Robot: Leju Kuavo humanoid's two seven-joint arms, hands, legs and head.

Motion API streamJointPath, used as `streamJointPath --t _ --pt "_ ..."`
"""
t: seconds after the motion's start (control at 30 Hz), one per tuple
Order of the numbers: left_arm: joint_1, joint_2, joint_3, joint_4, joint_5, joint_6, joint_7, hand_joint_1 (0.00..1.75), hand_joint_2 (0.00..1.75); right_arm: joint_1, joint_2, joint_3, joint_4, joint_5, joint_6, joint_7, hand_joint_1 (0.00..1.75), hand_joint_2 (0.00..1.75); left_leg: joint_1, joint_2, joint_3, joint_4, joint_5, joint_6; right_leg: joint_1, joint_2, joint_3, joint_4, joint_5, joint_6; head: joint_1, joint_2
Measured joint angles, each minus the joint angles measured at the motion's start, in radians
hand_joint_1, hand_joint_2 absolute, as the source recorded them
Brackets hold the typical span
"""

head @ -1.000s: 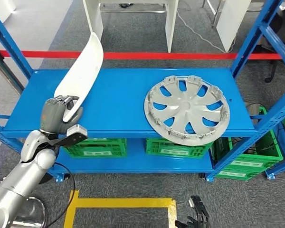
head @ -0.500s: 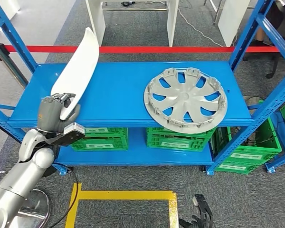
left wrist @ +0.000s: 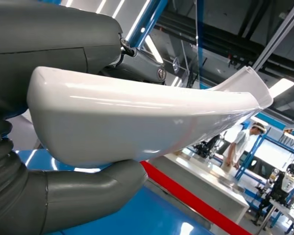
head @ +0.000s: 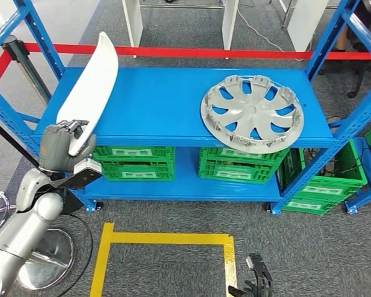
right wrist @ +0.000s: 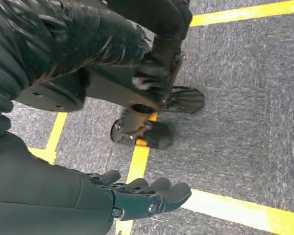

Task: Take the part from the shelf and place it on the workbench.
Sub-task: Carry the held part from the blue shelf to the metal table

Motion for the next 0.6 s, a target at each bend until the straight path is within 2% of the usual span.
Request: streamJointPath --t 0.07,0.13,0.17,0.2,0.27,0.3,0.33,0.37,0.4,0.43,0.47,0.5,0.53,0.57,0.6 --pt "0.001 0.004 0.002 -0.007 0.000 -0.001 0.001 1.75 1.75 -0.003 -0.001 -0.002 -0.002 0.000 -0.001 -0.002 0.00 1.75 0.003 0.001 -0.006 -0.002 0.018 -0.010 0.006 0.000 0.031 -0.063 -0.014 -0.007 0.000 0.000" --pt "0.002 0.008 0.004 -0.013 0.001 -0.001 0.002 1.75 1.75 -0.001 0.001 -0.004 -0.002 0.000 -0.001 -0.003 0.00 1.75 0.005 0.000 -0.011 -0.004 0.023 -0.022 0.004 -0.003 0.020 -0.074 0.004 -0.006 0.001 0.000" --pt "0.003 0.011 0.006 -0.015 0.001 -0.002 0.002 1.75 1.75 -0.001 0.001 -0.004 -0.002 0.000 -0.001 -0.004 0.00 1.75 0.006 0.000 -0.018 0.008 0.000 -0.030 0.000 -0.005 0.014 -0.078 0.017 -0.009 0.000 0.000" --pt "0.003 0.013 0.008 -0.017 0.001 -0.003 0.003 1.75 1.75 -0.001 0.002 -0.005 -0.003 0.000 -0.001 -0.004 0.00 1.75 0.009 0.000 -0.028 0.037 -0.041 -0.037 -0.005 -0.008 0.005 -0.081 0.031 -0.012 -0.003 0.000" --pt "0.003 0.016 0.012 -0.019 0.001 -0.008 0.005 1.75 1.75 -0.002 0.003 -0.006 -0.003 0.000 0.001 -0.005 0.00 1.75 0.019 0.001 -0.053 0.153 -0.148 -0.053 -0.009 -0.010 -0.023 -0.080 0.056 -0.015 -0.007 0.000" --pt "0.004 0.016 0.013 -0.020 0.001 -0.010 0.006 1.75 1.75 -0.001 0.004 -0.006 -0.003 0.000 0.002 -0.005 0.00 1.31 0.025 0.001 -0.061 0.217 -0.178 -0.059 -0.012 -0.011 -0.040 -0.079 0.068 -0.012 -0.009 0.000" --pt "0.004 0.016 0.013 -0.021 0.001 -0.013 0.007 1.75 1.75 -0.001 0.004 -0.006 -0.003 0.001 0.003 -0.006 0.00 0.87 0.029 0.001 -0.060 0.264 -0.184 -0.066 -0.014 -0.012 -0.057 -0.076 0.080 -0.009 -0.009 0.000" --pt "0.005 0.016 0.013 -0.021 0.000 -0.014 0.006 1.75 1.75 0.000 0.004 -0.006 -0.003 0.002 0.004 -0.006 0.00 0.44 0.034 0.001 -0.046 0.280 -0.166 -0.071 -0.016 -0.013 -0.076 -0.071 0.090 -0.004 -0.010 0.000" --pt "0.005 0.016 0.013 -0.023 0.000 -0.014 0.007 1.75 1.75 0.000 0.004 -0.006 -0.003 0.002 0.005 -0.006 0.00 0.00 0.038 0.002 -0.017 0.262 -0.137 -0.075 -0.020 -0.014 -0.092 -0.066 0.099 0.001 -0.010 0.000" --pt "0.004 0.016 0.013 -0.025 0.000 -0.015 0.007 1.75 1.75 -0.001 0.004 -0.006 -0.003 0.003 0.006 -0.006 0.00 0.00 0.042 0.002 0.027 0.212 -0.113 -0.079 -0.022 -0.015 -0.108 -0.058 0.106 0.007 -0.010 0.000" --pt "0.004 0.016 0.013 -0.029 0.000 -0.016 0.007 1.75 1.75 -0.001 0.004 -0.006 -0.003 0.003 0.007 -0.006 0.00 0.00 0.044 0.002 0.079 0.144 -0.108 -0.083 -0.024 -0.015 -0.122 -0.050 0.111 0.013 -0.010 0.000" --pt "0.003 0.017 0.014 -0.033 0.000 -0.018 0.008 1.75 1.75 -0.001 0.004 -0.006 -0.003 0.002 0.011 -0.007 0.00 0.00 0.044 0.001 0.124 0.078 -0.118 -0.079 -0.024 -0.015 -0.132 -0.043 0.117 0.020 -0.010 0.000" --pt "0.002 0.017 0.014 -0.036 0.000 -0.021 0.009 1.75 1.75 -0.001 0.004 -0.007 -0.003 0.000 0.015 -0.008 0.00 0.00 0.042 -0.001 0.153 0.028 -0.134 -0.074 -0.023 -0.015 -0.140 -0.039 0.125 0.026 -0.010 0.000" --pt "0.002 0.018 0.015 -0.039 0.000 -0.024 0.010 1.75 1.75 -0.001 0.004 -0.007 -0.003 -0.001 0.019 -0.008 0.00 0.00 0.039 -0.002 0.165 0.002 -0.147 -0.066 -0.023 -0.015 -0.146 -0.038 0.134 0.033 -0.010 0.000" --pt "0.002 0.018 0.015 -0.040 0.000 -0.027 0.012 1.75 1.75 0.001 0.004 -0.007 -0.003 -0.002 0.022 -0.008 0.00 0.00 0.037 -0.003 0.161 -0.006 -0.148 -0.054 -0.024 -0.015 -0.151 -0.039 0.144 0.039 -0.009 0.000"
